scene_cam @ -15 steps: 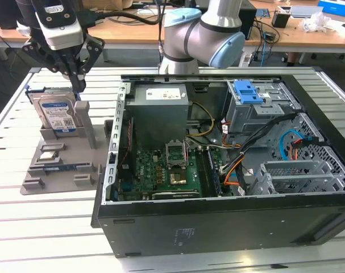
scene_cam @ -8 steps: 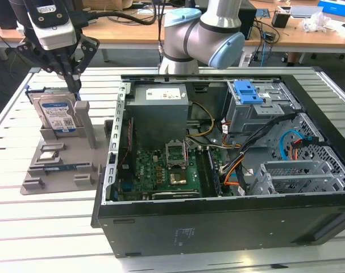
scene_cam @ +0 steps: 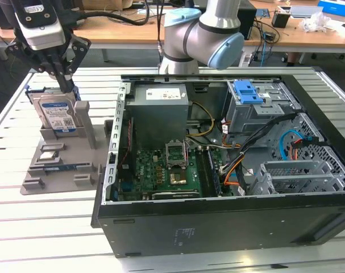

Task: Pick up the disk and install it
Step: 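Reach for the disk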

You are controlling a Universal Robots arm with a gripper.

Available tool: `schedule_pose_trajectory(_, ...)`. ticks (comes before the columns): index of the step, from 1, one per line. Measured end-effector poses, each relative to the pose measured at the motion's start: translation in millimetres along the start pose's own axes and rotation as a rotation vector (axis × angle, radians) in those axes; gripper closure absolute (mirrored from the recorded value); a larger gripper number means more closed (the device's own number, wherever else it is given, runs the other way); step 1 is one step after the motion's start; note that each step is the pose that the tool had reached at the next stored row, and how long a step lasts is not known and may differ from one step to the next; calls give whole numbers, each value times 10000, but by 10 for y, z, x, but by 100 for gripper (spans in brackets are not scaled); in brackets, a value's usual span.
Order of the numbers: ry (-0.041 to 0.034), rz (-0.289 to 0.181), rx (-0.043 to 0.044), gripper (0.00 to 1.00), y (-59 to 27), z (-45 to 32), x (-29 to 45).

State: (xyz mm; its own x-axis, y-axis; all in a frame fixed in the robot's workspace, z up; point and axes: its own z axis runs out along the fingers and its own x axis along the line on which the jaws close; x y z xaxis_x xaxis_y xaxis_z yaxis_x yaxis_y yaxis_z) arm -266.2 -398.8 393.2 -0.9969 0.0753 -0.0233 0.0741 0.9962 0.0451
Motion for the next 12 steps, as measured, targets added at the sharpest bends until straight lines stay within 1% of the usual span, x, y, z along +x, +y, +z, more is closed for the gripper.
schedule_pose_trajectory(5,0,1,0,90,-8,-3,117)
schedule_pose_trajectory(8,0,0,0,90,-16,-6,211)
schedule_pose_trajectory(10,0,0,0,90,-18,-6,247)
schedule_pose_trajectory(12,1,1,0,90,-22,-8,299)
